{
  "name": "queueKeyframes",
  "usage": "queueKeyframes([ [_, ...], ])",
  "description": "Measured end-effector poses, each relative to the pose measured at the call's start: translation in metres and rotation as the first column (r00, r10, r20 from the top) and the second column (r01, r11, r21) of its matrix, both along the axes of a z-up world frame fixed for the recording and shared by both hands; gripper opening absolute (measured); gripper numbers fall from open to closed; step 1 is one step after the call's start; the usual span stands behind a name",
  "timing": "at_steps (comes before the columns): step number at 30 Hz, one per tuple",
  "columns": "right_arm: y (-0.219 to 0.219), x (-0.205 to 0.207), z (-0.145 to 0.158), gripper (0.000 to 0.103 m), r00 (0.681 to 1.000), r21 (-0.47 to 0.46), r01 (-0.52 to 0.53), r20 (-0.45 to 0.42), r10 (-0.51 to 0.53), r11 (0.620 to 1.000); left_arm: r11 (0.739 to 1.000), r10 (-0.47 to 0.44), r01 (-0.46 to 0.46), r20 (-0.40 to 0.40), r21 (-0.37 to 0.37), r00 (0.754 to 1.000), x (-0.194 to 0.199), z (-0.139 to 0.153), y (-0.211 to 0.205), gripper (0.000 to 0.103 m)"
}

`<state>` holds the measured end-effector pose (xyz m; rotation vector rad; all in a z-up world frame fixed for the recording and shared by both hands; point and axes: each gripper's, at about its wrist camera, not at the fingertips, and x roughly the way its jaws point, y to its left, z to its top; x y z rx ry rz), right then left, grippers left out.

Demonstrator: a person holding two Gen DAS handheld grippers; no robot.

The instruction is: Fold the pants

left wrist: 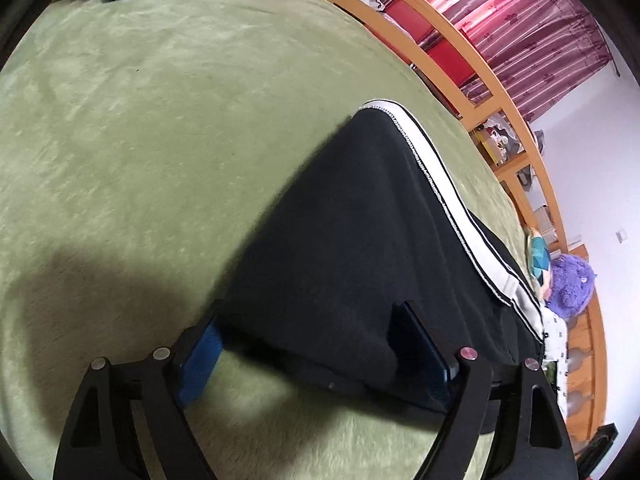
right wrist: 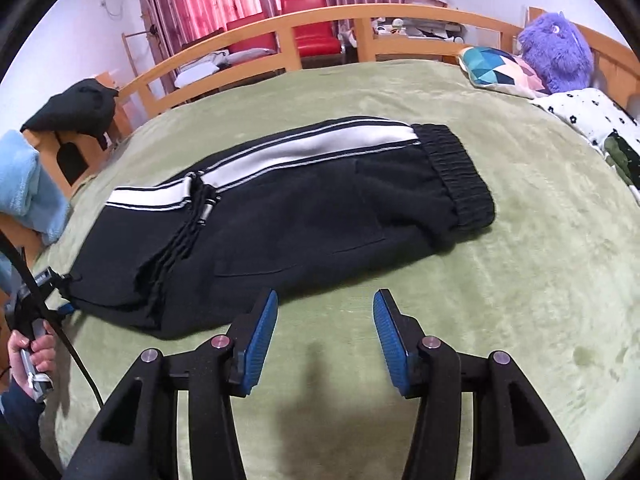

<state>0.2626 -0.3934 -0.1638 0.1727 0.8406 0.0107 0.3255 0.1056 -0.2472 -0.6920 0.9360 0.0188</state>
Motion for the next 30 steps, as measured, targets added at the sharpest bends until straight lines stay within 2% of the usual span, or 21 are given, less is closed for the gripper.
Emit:
queueKeyframes([
  [2,-0.002,0.001,-0.004,0.05,1.0,0.009,0.002,-0.017,-0.002,1.0,0.999,0.007,-0.007,0.009,0.035,1.0,0.004,0.001,-0.006,0.083],
  [3,-0.003,0.002,-0.005,0.05,1.0,0.02,0.001,-0.026,-0.001,1.0,0.999,0.013,-0.014,0.014,0.045,1.0,0.005,0.002,-0.007,0.08],
  [5,-0.005,0.002,-0.006,0.05,0.999,0.032,-0.001,-0.035,0.002,1.0,1.0,0.028,-0.029,0.026,0.008,0.999,0.004,0.003,-0.005,0.052],
  [7,-0.006,-0.001,-0.005,0.05,1.0,0.028,0.004,-0.024,-0.003,1.0,0.998,0.016,-0.013,0.047,-0.054,0.999,0.005,0.008,-0.004,0.036],
  [8,-0.006,-0.002,-0.004,0.05,1.0,0.025,0.005,-0.022,-0.004,1.0,0.999,0.008,-0.005,0.067,-0.045,0.998,0.004,0.014,-0.006,0.032],
  [11,-0.012,-0.005,0.0,0.05,1.0,0.036,0.014,-0.01,-0.014,0.999,0.999,-0.034,0.029,0.149,0.038,0.988,0.003,0.053,-0.025,0.028],
  [15,-0.026,-0.014,0.015,0.05,0.998,0.009,0.04,0.042,-0.04,0.999,0.996,-0.061,0.047,0.222,0.071,0.973,0.004,0.106,-0.047,0.028],
  [19,-0.05,-0.025,0.028,0.05,0.992,-0.005,0.091,0.087,-0.091,0.996,0.965,-0.149,0.075,0.289,0.251,0.946,0.001,0.161,-0.105,0.027],
  [21,-0.064,-0.031,0.03,0.05,0.988,-0.007,0.121,0.098,-0.119,0.993,0.952,-0.18,0.086,0.312,0.293,0.933,0.003,0.182,-0.133,0.027],
  [25,-0.1,-0.042,0.027,0.05,0.978,0.02,0.187,0.092,-0.188,0.982,0.93,-0.241,0.109,0.356,0.352,0.903,0.004,0.212,-0.188,0.027],
  [30,-0.147,-0.059,0.021,0.05,0.956,0.074,0.275,0.09,-0.281,0.959,0.89,-0.359,0.183,0.397,0.418,0.845,0.007,0.228,-0.275,0.026],
])
